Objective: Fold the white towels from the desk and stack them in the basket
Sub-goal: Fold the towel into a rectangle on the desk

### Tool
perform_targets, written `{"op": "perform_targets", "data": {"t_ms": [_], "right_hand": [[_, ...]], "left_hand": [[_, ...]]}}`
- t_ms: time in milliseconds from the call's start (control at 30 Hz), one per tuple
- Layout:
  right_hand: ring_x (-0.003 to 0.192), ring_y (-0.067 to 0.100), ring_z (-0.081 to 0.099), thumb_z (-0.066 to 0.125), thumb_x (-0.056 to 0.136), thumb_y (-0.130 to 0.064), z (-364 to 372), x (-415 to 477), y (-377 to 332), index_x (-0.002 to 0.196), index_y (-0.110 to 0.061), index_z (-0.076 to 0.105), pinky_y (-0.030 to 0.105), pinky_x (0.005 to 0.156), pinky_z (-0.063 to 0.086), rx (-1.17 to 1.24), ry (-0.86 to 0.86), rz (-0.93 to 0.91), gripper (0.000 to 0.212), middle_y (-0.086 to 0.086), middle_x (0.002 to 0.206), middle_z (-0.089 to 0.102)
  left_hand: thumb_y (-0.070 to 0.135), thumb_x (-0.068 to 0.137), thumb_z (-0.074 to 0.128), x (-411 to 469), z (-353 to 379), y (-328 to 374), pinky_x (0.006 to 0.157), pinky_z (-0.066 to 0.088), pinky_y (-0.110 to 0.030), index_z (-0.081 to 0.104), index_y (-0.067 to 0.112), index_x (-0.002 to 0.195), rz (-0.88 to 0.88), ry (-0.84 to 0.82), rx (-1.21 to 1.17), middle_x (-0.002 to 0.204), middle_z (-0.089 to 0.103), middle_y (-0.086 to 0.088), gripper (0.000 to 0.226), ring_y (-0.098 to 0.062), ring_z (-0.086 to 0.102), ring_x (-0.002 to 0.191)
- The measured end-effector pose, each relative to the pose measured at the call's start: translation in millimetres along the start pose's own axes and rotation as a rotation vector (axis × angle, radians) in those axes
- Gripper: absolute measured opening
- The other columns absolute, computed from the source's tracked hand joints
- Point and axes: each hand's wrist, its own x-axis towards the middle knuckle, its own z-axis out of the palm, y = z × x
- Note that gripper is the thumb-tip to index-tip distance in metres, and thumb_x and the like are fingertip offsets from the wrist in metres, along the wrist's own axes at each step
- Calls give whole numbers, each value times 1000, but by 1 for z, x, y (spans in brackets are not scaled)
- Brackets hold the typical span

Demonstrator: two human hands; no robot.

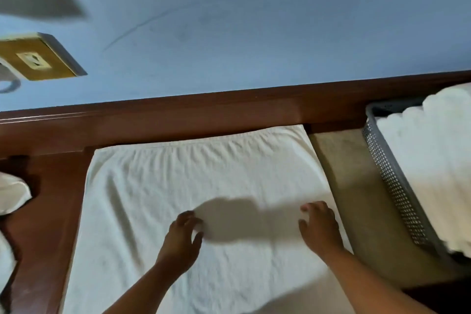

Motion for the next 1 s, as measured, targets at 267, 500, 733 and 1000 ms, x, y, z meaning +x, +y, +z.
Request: {"op": "perform_targets", "data": {"t_ms": [267, 500, 733, 1000], "right_hand": [[121, 42, 46, 79, 82, -33, 44, -149, 111, 138, -12, 53, 47, 98, 44, 160, 73, 413, 66, 17, 138, 44], [127, 39, 38, 68, 89, -49, 29, -141, 132, 126, -12, 59, 40, 106, 36, 236, -141, 465, 53, 17, 140, 40], [123, 35, 46, 59, 93, -52, 18, -143, 163, 123, -19, 62, 47, 104, 41, 185, -168, 387, 44, 11, 135, 47], [127, 29, 40, 69, 84, -33, 17, -174, 155, 135, -30, 43, 39, 102, 41, 35, -15, 134, 58, 4, 139, 35]], "left_hand": [[34, 96, 62, -98, 58, 53, 110, 43, -36, 58, 37, 130, 4, -264, 196, 159, 21, 8, 35, -25, 31, 142], [38, 99, 57, -121, 80, 87, 113, 40, -37, 48, 34, 143, -21, -320, 341, 159, 21, 4, 46, -24, 34, 141], [35, 95, 63, -156, 104, 95, 108, 43, -36, 58, 33, 134, -97, -281, 261, 152, 35, 5, 39, -22, 43, 137], [29, 94, 69, -207, 114, 77, 97, 44, -24, 62, 18, 131, -295, -115, 25, 149, 44, -1, 39, -24, 47, 132]]}}
